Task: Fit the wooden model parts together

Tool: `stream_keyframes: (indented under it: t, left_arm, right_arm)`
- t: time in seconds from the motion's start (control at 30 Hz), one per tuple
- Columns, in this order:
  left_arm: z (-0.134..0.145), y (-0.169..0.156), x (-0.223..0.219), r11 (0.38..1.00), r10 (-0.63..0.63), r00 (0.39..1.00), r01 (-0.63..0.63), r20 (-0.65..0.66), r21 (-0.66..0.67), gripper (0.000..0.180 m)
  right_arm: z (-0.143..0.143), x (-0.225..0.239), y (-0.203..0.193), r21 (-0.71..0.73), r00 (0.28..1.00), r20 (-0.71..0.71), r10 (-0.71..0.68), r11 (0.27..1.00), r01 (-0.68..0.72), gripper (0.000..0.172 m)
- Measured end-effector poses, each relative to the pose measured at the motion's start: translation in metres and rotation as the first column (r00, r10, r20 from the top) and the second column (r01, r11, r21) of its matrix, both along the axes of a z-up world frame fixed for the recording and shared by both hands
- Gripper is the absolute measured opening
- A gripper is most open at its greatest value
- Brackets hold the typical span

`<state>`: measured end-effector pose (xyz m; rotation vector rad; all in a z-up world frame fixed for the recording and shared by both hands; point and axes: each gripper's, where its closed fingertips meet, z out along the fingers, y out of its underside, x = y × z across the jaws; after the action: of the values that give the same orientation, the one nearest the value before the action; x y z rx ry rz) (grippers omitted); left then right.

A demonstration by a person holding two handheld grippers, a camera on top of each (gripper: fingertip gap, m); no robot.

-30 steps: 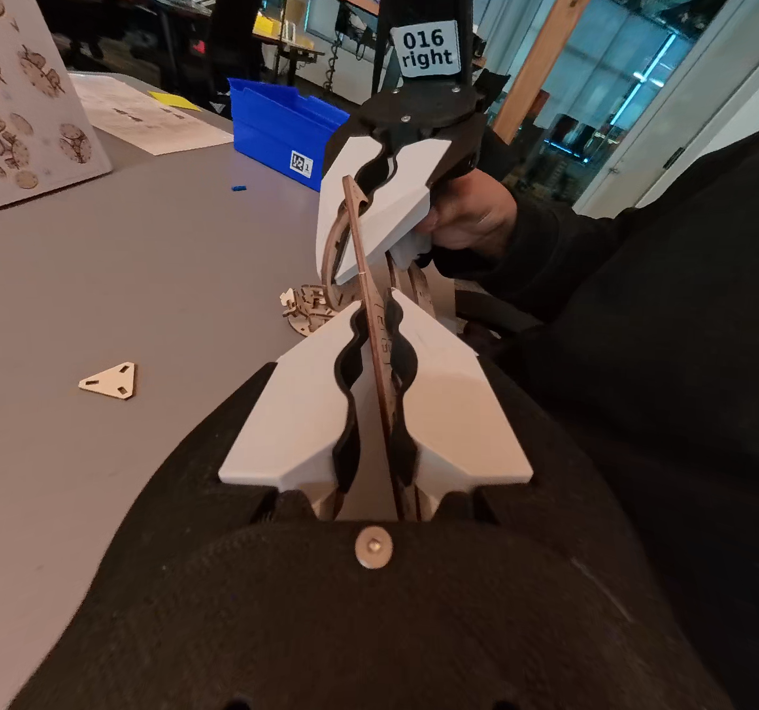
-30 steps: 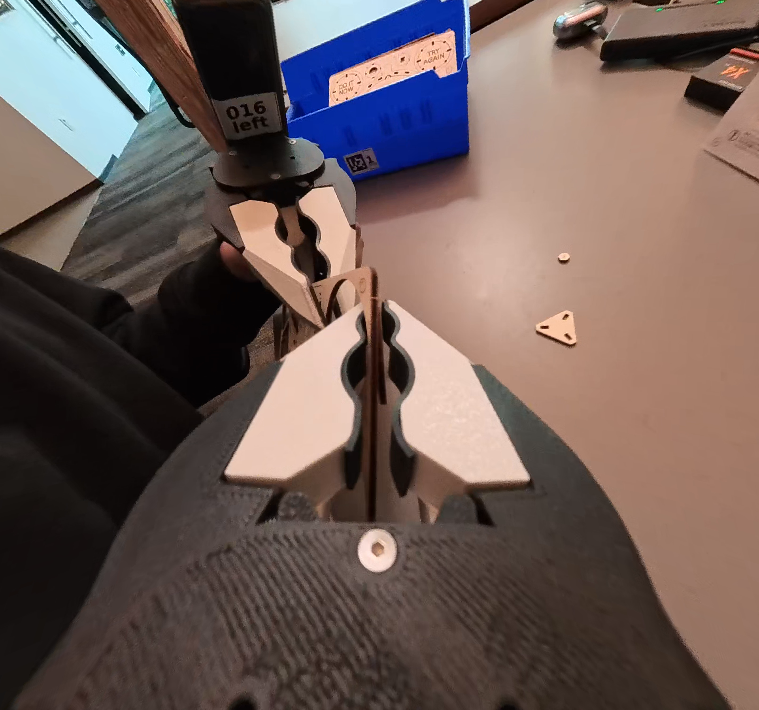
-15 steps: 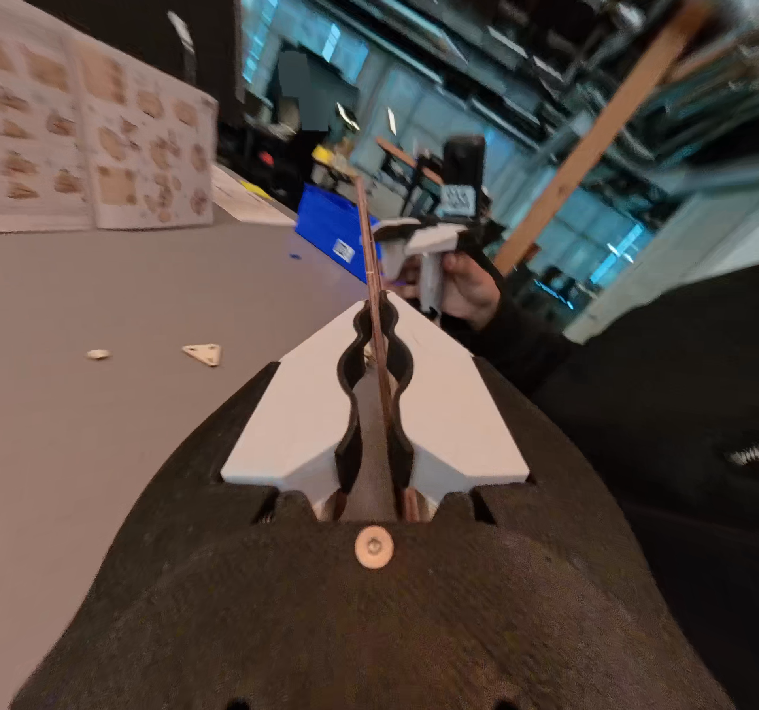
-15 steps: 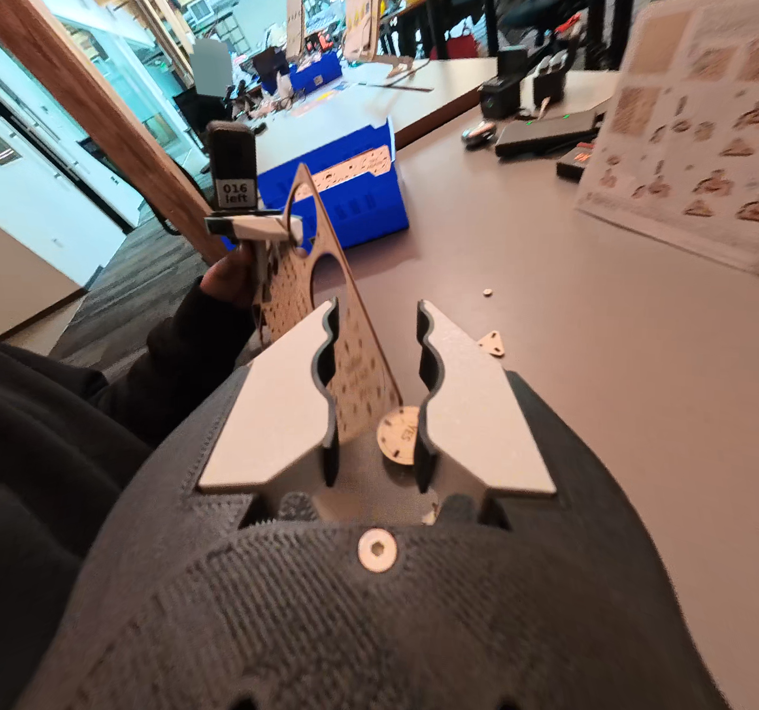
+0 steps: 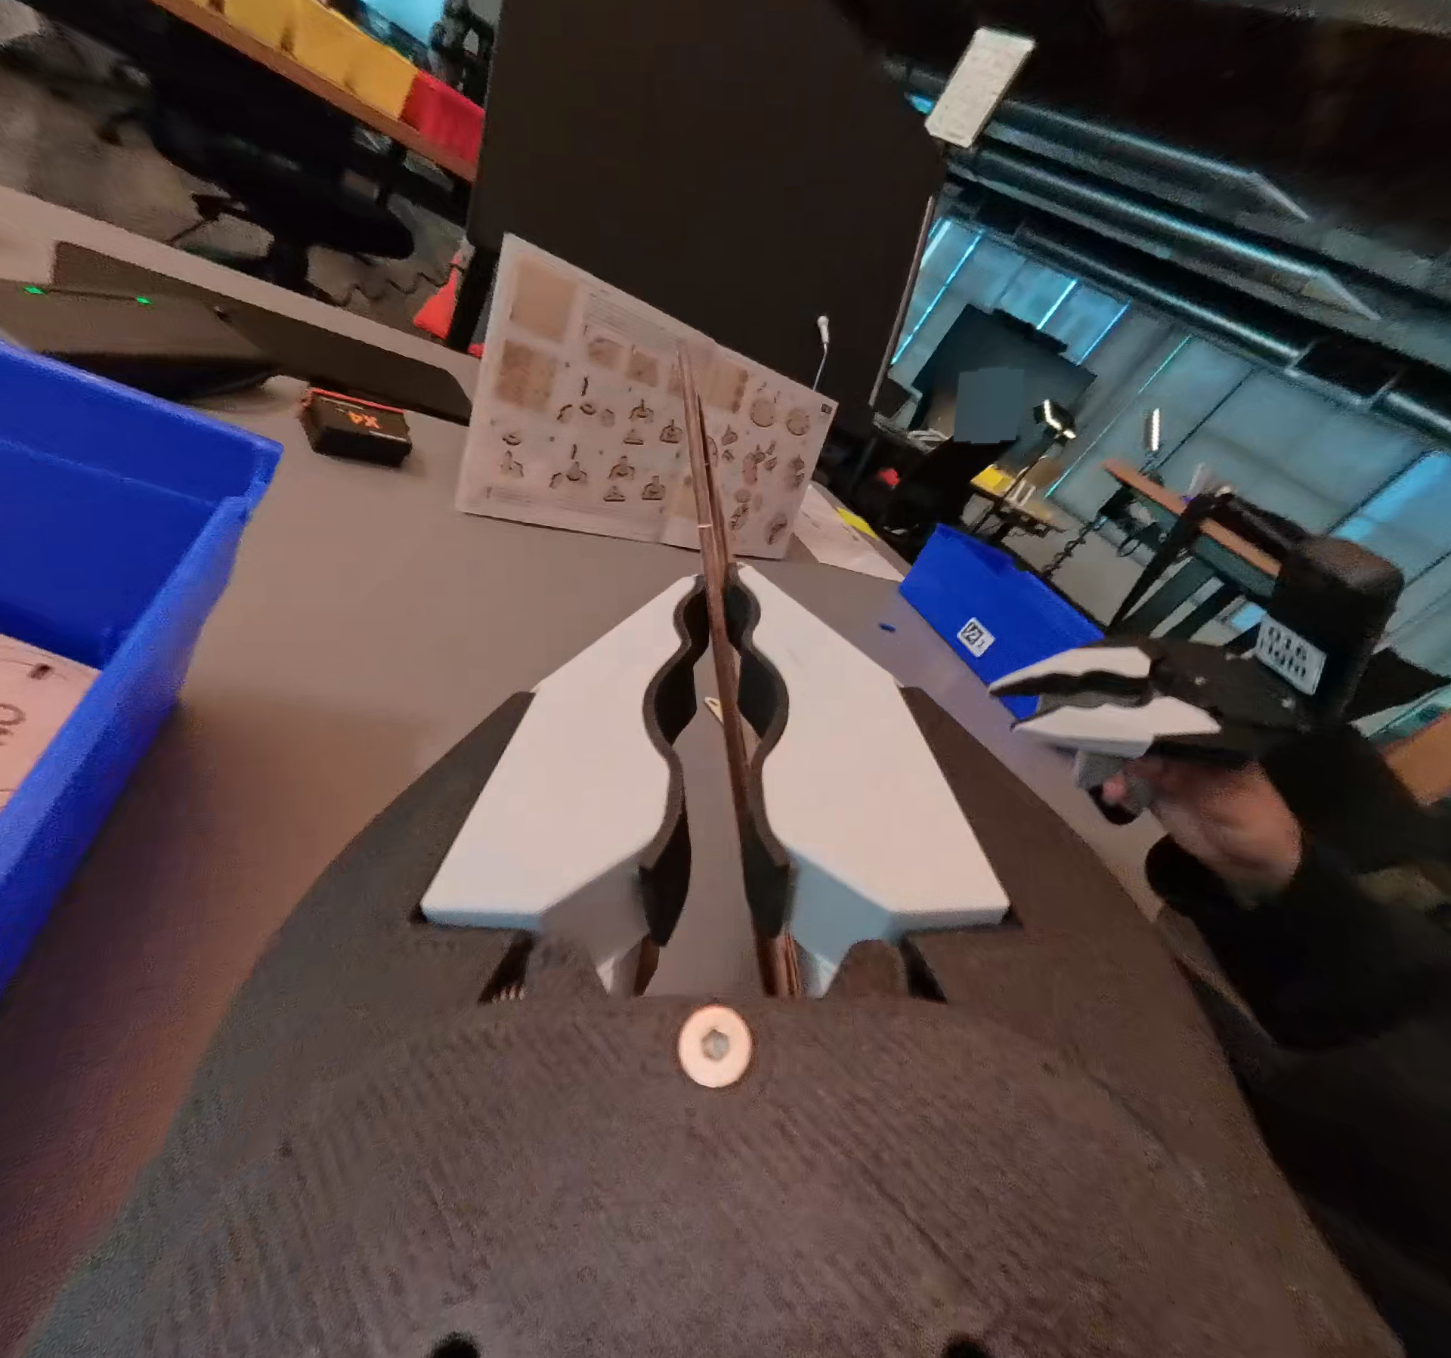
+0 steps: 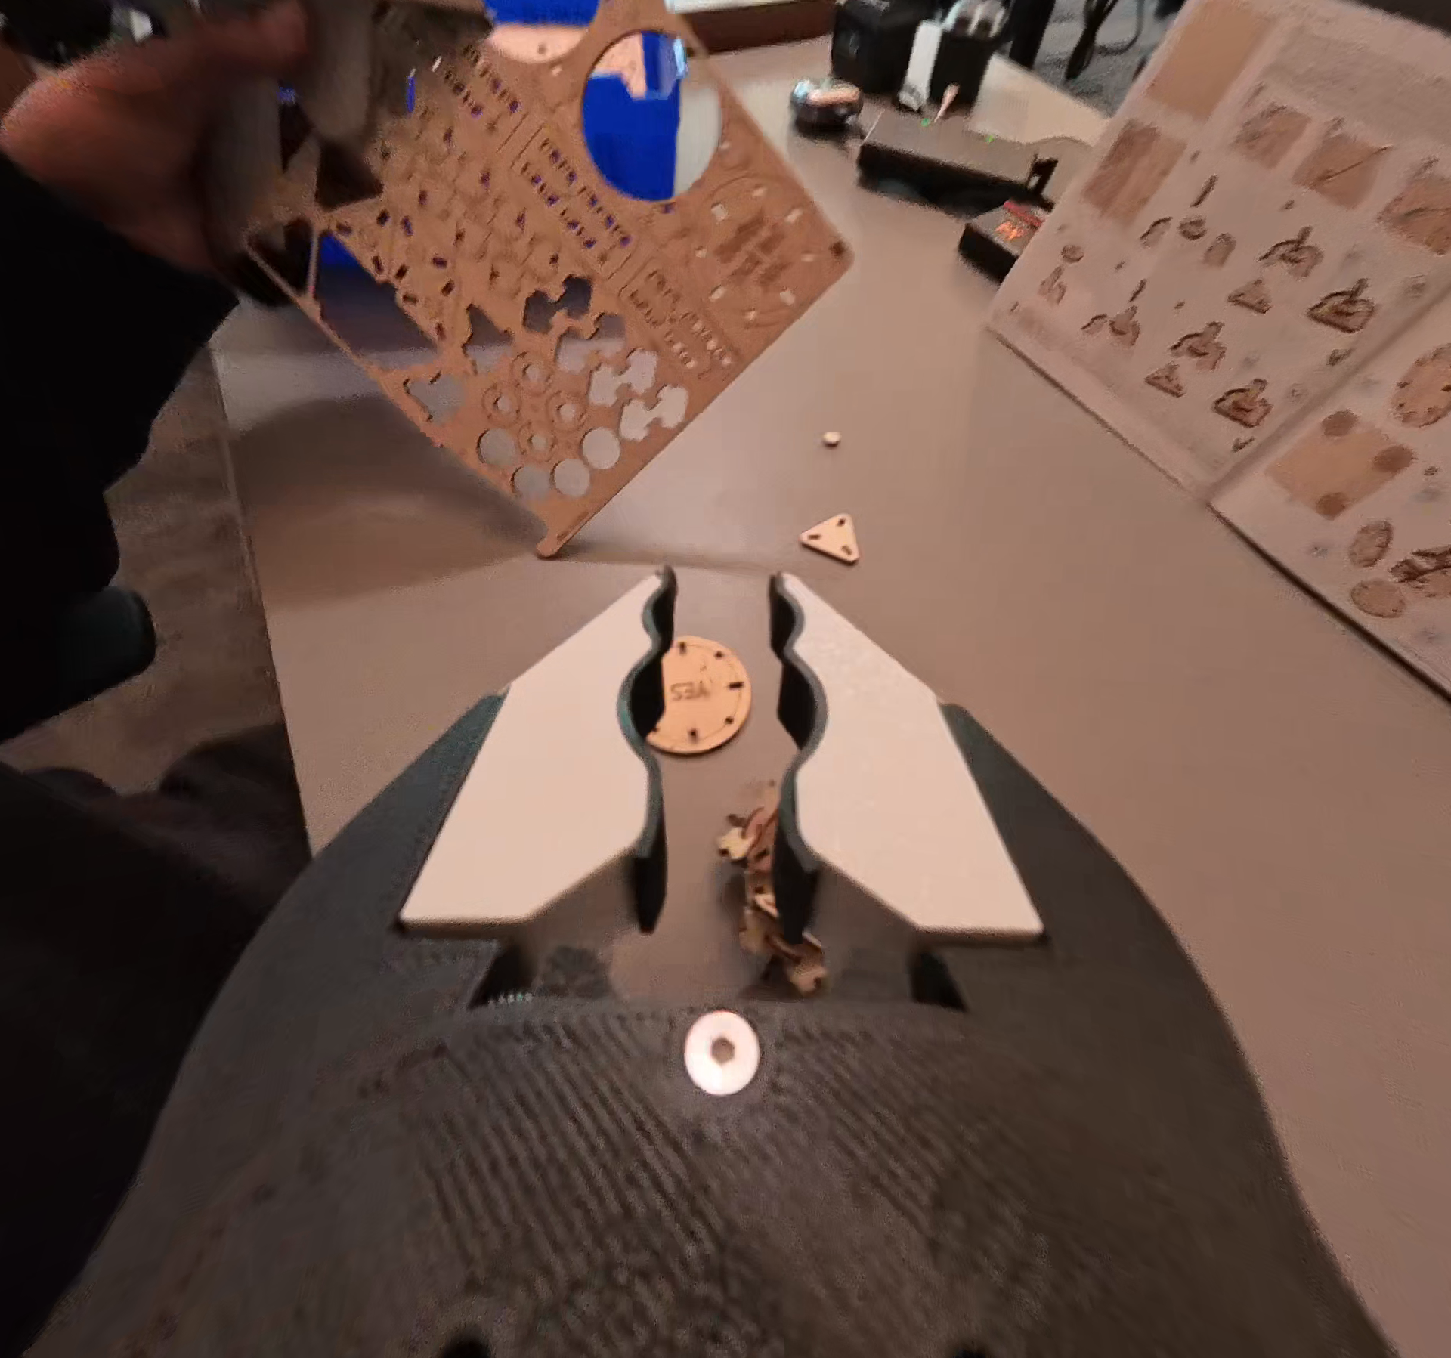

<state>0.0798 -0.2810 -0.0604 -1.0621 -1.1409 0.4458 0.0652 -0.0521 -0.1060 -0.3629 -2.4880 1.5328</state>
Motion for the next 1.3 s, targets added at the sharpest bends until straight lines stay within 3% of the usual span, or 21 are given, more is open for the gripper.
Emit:
stream_keyframes:
  t: [0.1,0.2,0.3,0.47,0.6,0.7,0.77,0.87,0.97,1.13,1.23,1.3]
  left_arm:
    - [-0.018,0.004,-0.007,1.000,-0.009,0.996,0.010,0.093,-0.007,0.002]
    - [-0.058,-0.010,-0.018,0.980,0.122,0.964,-0.080,0.235,-0.180,0.014]
    - [-0.082,-0.019,-0.022,0.943,0.203,0.935,-0.107,0.289,-0.316,0.023]
    - [-0.099,-0.025,-0.020,0.857,0.287,0.896,-0.083,0.338,-0.508,0.029]
    - [-0.092,-0.042,-0.017,0.718,0.428,0.863,-0.144,0.268,-0.682,0.052]
    - [-0.078,-0.045,-0.016,0.650,0.475,0.859,-0.197,0.190,-0.734,0.054]
    - [-0.067,-0.038,-0.016,0.659,0.453,0.877,-0.208,0.161,-0.723,0.053]
    - [-0.048,-0.010,-0.019,0.748,0.347,0.928,-0.186,0.137,-0.637,0.053]
    - [-0.030,0.020,-0.020,0.818,0.234,0.967,-0.138,0.104,-0.558,0.053]
    - [-0.013,0.073,-0.018,0.849,0.051,0.997,-0.011,0.062,-0.528,0.053]
    - [-0.008,0.110,-0.014,0.847,-0.070,0.996,0.089,0.057,-0.523,0.053]
    - [-0.011,0.136,-0.012,0.838,-0.153,0.985,0.172,0.080,-0.518,0.053]
  right_arm:
    - [-0.016,0.019,-0.010,0.039,0.998,0.067,0.011,0.999,-0.013,0.028]
    - [-0.048,0.035,-0.019,0.115,0.985,0.170,0.000,0.993,-0.020,0.046]
    - [-0.084,0.032,-0.021,0.255,0.987,0.152,-0.041,0.967,0.001,0.060]
    - [-0.086,0.012,-0.030,0.286,0.979,0.165,-0.117,0.956,0.066,0.065]
    - [-0.104,0.002,-0.024,0.455,0.976,0.133,-0.175,0.885,0.097,0.074]
    - [-0.111,0.005,-0.023,0.509,0.970,0.159,-0.184,0.857,0.080,0.062]
    - [-0.112,0.009,-0.025,0.495,0.962,0.204,-0.181,0.867,0.058,0.054]
    - [-0.111,0.013,-0.023,0.529,0.965,0.200,-0.167,0.848,0.037,0.052]
    - [-0.082,0.013,-0.026,0.456,0.990,0.078,-0.116,0.887,0.068,0.052]
    - [0.017,0.002,0.013,0.139,0.969,-0.150,-0.195,0.966,0.216,0.052]
    - [0.056,0.007,0.060,-0.092,0.953,-0.123,-0.275,0.960,0.265,0.051]
    - [0.054,0.013,0.089,-0.173,0.941,-0.075,-0.329,0.934,0.312,0.051]
